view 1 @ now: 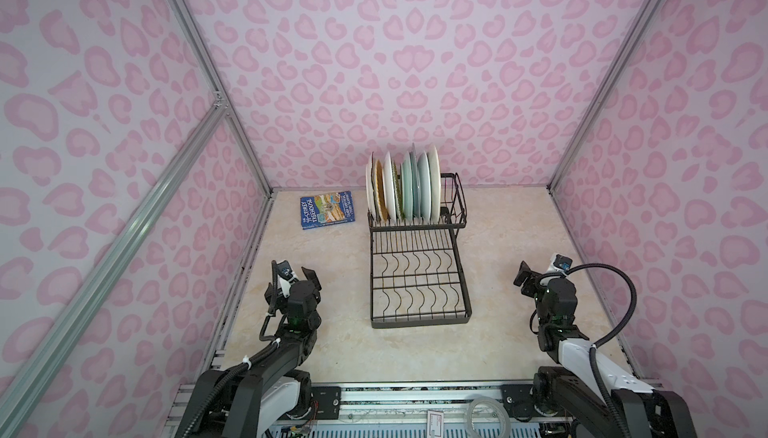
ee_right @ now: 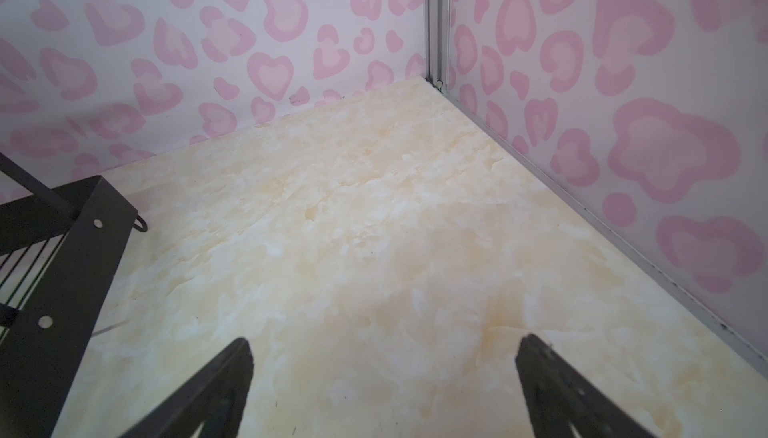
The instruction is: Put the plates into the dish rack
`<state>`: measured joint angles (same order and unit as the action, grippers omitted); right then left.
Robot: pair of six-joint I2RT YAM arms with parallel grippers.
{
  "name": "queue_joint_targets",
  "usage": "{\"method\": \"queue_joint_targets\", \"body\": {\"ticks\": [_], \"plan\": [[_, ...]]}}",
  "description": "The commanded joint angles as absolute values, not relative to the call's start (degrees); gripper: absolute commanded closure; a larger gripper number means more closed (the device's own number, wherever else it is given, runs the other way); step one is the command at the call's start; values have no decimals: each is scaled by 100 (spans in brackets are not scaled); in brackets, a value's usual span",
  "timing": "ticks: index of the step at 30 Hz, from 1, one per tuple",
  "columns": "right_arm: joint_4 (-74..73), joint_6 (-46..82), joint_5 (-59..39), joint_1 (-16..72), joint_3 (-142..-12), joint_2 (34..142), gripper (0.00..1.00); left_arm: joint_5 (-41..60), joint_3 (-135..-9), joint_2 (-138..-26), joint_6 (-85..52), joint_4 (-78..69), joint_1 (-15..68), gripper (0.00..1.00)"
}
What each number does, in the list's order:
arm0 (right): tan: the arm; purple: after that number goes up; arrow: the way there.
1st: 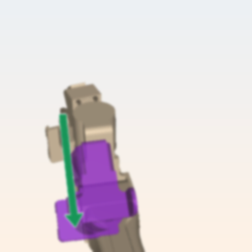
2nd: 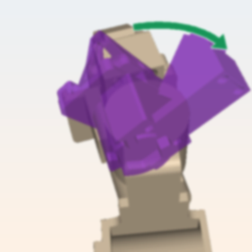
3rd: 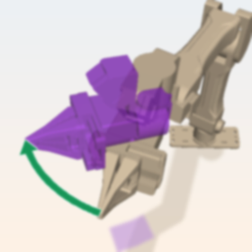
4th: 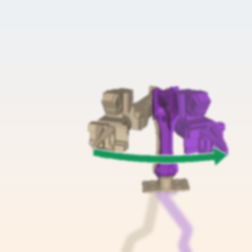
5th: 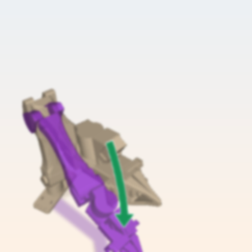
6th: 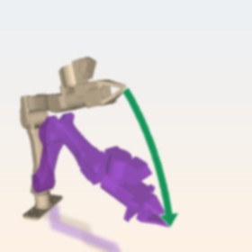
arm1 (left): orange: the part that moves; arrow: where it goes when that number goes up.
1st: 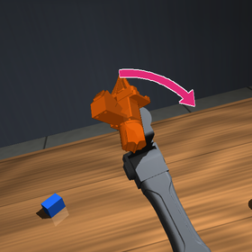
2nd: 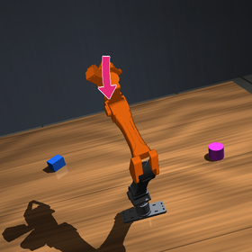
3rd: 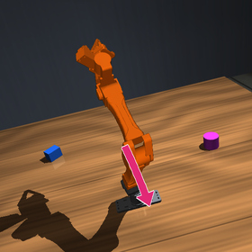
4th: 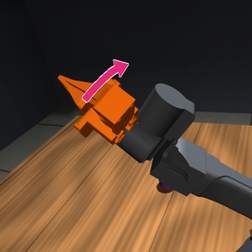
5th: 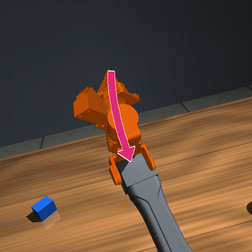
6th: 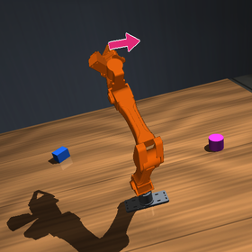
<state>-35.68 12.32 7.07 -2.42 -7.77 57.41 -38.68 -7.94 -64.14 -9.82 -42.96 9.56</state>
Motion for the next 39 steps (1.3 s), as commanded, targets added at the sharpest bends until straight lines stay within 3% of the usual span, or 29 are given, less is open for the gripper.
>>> {"method": "queue_joint_targets", "body": {"ticks": [1, 5, 8, 10, 20, 21, 26, 32, 39], "plan": [[-4578, 612, 690, -231, -687, 6024, 2, -3269, -794, -6848, -652, -6031, 931, 3], [-5564, 627, 727, -229, -685, 6759, 2, -2997, -1030, -7392, -128, -6366, 919, 3], [-6072, 633, 615, -224, -754, 7205, 2, -3373, -924, -8248, -54, -7669, 896, 3], [-6328, 593, 577, -212, -798, 7451, 2, -3048, -1060, -8048, -43, -6984, 912, 3], [-8897, 76, 771, 134, -594, 9336, 1, -2052, -1187, -8531, -398, -7200, 336, 3], [-8558, 58, 851, 190, -608, 9138, 1, -1981, -1324, -8338, -431, -6556, 317, 3], [-8051, -29, 687, 220, -885, 9102, 1, -1874, -1709, -8526, -465, -6196, 225, 3], [-5813, 160, 997, 223, -1918, 8919, 0, -1731, -1771, -8481, -606, -5914, 89, 3], [-6073, 178, 898, 174, -1882, 9033, 0, -1714, -1756, -8449, -597, -5894, 81, 2]]}}
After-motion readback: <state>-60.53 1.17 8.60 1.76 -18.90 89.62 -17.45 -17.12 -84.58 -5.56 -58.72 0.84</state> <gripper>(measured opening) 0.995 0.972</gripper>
